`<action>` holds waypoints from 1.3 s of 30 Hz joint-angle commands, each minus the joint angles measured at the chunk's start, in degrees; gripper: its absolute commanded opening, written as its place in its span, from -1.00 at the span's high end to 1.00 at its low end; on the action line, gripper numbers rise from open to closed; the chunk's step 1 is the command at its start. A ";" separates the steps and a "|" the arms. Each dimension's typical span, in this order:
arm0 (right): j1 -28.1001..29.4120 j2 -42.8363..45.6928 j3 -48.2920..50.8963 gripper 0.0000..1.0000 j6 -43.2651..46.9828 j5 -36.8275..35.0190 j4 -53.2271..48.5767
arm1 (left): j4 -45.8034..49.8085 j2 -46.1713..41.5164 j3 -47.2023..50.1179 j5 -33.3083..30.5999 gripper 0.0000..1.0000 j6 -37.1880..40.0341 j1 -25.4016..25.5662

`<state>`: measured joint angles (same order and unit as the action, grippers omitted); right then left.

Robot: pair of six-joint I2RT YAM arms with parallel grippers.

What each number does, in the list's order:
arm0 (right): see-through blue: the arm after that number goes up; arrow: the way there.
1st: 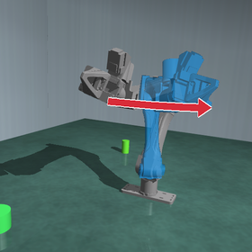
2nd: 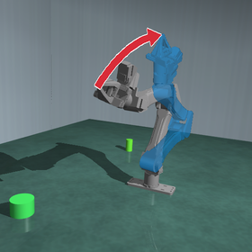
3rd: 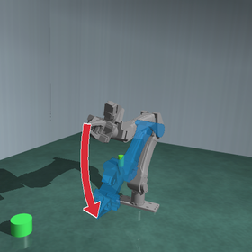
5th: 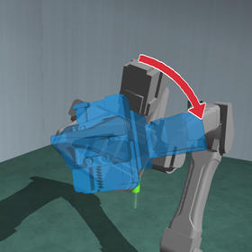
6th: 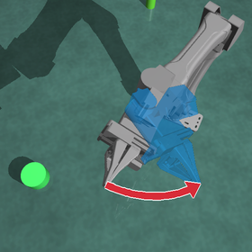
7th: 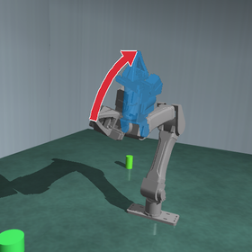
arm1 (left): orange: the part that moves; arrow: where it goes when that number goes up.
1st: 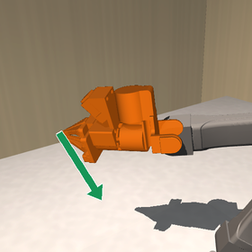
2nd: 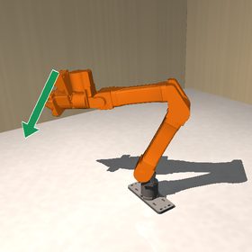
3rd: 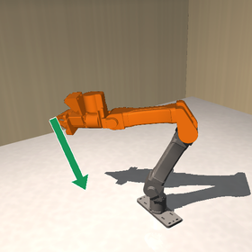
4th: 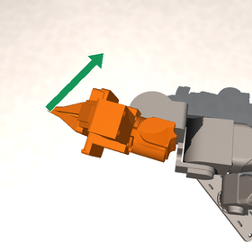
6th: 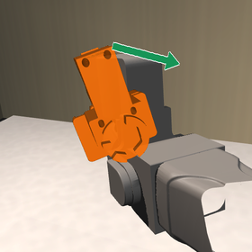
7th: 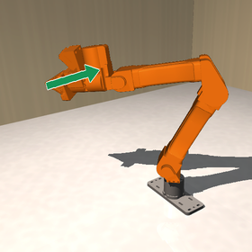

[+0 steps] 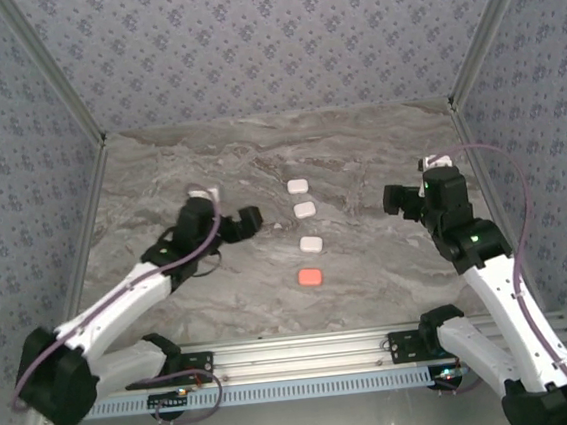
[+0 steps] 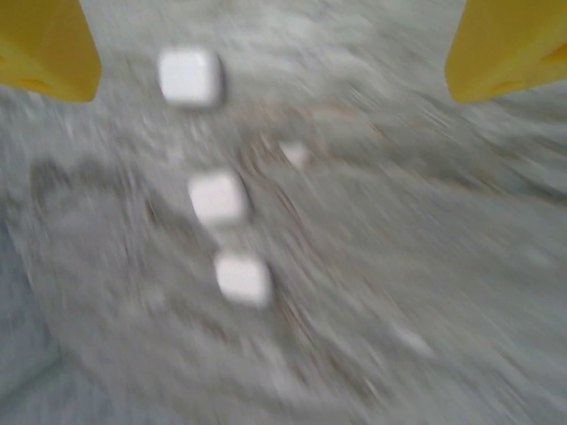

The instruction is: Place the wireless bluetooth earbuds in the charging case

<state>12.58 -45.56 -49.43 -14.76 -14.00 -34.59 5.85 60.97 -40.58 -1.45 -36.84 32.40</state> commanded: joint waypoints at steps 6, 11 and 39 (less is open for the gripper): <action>-10.58 -2.31 17.31 -0.99 -0.06 -2.00 26.43 | -6.73 -8.45 6.40 -12.89 -0.99 19.72 -14.99; -11.50 -8.34 26.83 -0.99 4.83 -3.03 47.33 | -19.02 -7.24 14.16 -18.53 -0.98 33.32 -17.56; -14.67 -41.57 27.38 -1.00 15.20 11.10 81.43 | -55.99 20.07 22.20 3.76 -0.98 40.92 -30.37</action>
<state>-1.80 -87.20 -21.04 0.51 -3.73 46.57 -42.41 78.61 -19.14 -2.66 2.81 3.55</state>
